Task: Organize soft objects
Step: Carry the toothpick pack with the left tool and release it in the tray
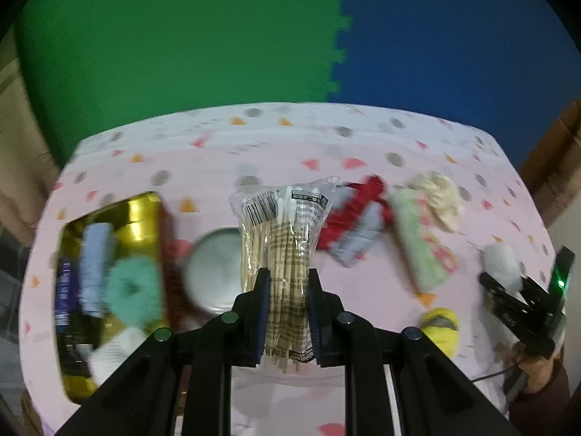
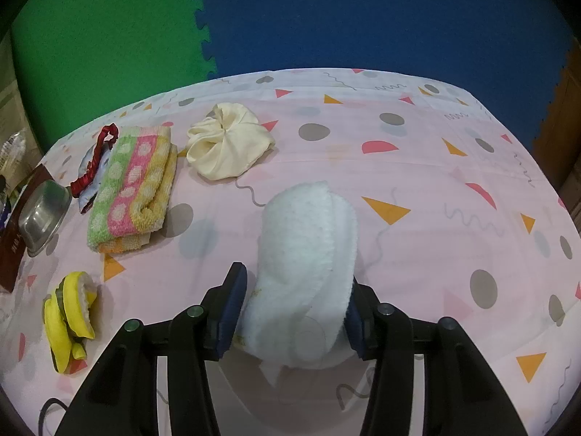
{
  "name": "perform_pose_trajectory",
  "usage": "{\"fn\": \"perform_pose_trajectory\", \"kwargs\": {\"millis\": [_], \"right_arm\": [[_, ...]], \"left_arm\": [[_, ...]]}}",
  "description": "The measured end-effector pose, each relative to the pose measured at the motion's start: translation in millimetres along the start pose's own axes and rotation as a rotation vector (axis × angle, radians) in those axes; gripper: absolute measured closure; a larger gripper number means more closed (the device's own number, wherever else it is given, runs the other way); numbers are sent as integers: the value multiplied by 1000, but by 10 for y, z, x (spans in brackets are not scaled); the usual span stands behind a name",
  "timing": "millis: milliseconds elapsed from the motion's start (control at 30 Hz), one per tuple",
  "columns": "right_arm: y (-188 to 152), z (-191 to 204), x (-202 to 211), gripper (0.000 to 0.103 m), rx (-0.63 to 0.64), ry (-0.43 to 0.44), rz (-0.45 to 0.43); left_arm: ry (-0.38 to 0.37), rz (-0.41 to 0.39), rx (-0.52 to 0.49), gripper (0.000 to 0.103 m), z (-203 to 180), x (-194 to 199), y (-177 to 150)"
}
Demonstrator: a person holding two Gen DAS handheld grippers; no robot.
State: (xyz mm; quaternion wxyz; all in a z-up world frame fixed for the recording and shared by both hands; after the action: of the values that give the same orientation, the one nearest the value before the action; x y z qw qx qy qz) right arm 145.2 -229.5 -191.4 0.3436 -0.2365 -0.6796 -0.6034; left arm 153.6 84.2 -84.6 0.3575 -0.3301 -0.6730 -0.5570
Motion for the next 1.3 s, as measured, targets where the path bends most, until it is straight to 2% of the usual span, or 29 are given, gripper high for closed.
{"fn": "perform_pose_trajectory", "kwargs": {"millis": [267, 533, 867, 1300], "right_arm": [[1, 3, -3, 55, 3, -1, 1], [5, 22, -12, 52, 16, -4, 4], [-2, 45, -14, 49, 28, -6, 8], [1, 62, -19, 47, 35, -13, 9]], "left_arm": [[115, -19, 109, 84, 864, 16, 187], [197, 22, 193, 84, 1557, -214, 235], [217, 67, 239, 84, 1908, -530, 182], [233, 90, 230, 81, 2001, -606, 194]]}}
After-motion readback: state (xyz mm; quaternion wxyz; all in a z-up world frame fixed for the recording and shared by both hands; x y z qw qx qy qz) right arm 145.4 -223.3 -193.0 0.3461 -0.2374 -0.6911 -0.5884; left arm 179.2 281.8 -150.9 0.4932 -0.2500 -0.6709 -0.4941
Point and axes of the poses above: each gripper's, at about its wrist camera, not at the fingertips, and x roughly against the way its jaws point, z to its left, y to its top, the point moved 9 cm from there along -x, roughly the way its jaws point, and after that the axes turned 10 degrees about x, right-handed, at the moved point
